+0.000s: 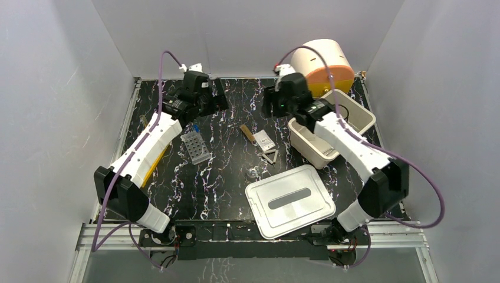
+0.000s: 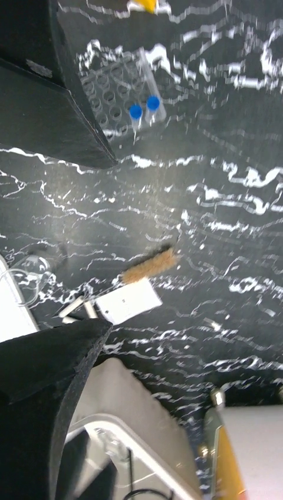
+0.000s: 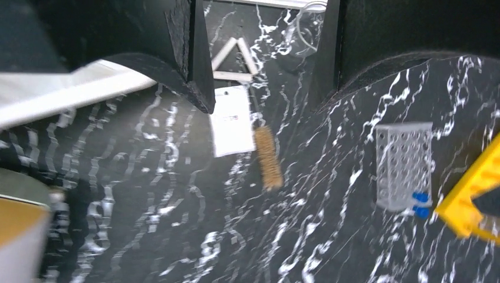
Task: Organize the chemistry lab equipment
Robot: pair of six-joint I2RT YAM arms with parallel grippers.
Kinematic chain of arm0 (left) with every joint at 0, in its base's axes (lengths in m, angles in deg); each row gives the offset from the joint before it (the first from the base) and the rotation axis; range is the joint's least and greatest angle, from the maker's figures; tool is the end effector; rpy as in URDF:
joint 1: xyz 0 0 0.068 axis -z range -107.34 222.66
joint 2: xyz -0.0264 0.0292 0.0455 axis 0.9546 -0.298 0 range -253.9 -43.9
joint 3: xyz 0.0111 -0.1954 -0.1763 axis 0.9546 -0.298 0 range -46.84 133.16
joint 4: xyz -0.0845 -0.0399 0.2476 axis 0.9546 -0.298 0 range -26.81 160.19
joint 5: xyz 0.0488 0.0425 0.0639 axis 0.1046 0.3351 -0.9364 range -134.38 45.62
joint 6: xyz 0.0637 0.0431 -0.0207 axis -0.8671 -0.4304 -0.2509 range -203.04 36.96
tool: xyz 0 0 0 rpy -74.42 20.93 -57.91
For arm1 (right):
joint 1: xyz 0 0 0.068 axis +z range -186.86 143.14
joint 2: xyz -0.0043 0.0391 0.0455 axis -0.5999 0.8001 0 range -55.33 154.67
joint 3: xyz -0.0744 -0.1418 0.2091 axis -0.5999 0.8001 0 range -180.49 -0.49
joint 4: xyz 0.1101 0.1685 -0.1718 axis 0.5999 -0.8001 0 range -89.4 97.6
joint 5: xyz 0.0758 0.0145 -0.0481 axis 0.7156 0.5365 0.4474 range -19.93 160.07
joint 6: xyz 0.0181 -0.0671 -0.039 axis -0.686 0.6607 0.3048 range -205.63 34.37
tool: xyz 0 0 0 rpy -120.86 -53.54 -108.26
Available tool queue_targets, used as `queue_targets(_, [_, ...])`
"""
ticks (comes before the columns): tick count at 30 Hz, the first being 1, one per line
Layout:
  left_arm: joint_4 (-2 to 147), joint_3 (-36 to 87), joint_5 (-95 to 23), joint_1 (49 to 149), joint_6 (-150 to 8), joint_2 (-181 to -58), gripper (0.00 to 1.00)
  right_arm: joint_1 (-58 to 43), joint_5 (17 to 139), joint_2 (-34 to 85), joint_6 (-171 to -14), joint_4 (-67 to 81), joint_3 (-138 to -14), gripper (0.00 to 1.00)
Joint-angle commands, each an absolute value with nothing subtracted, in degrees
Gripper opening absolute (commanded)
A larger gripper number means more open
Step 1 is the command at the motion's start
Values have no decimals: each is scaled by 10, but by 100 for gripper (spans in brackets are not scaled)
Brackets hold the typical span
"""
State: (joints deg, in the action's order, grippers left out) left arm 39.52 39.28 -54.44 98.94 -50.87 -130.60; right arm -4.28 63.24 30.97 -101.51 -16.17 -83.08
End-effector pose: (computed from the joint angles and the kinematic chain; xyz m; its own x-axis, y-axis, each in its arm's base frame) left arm 0.3419 -0.1555 0.3514 -0.5545 -0.3108 -0.7720 0.0080 0.9256 -0.3784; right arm 0.3260 0.1985 0.3454 -0.4960 0.0055 -0.8683 -0.3224 0.9273 0.1900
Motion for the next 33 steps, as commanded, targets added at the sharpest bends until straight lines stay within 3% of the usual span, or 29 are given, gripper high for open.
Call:
queue_targets(1, [349, 431, -659, 975, -496, -1283, 98, 0, 659, 381, -971, -164, -878, 65])
queue_targets(11, [311, 440, -751, 969, -475, -1269, 89, 41, 648, 547, -968, -191, -926, 54])
queue_targets(17, [312, 439, -756, 968, -477, -1269, 89, 41, 627, 604, -984, -224, -943, 54])
queue_targets(23, [321, 441, -734, 967, -481, -1280, 90, 41, 632, 637, -960, -237, -954, 44])
queue_targets(33, [324, 447, -724, 967, -486, -1290, 90, 43, 633, 687, -939, -256, -981, 37])
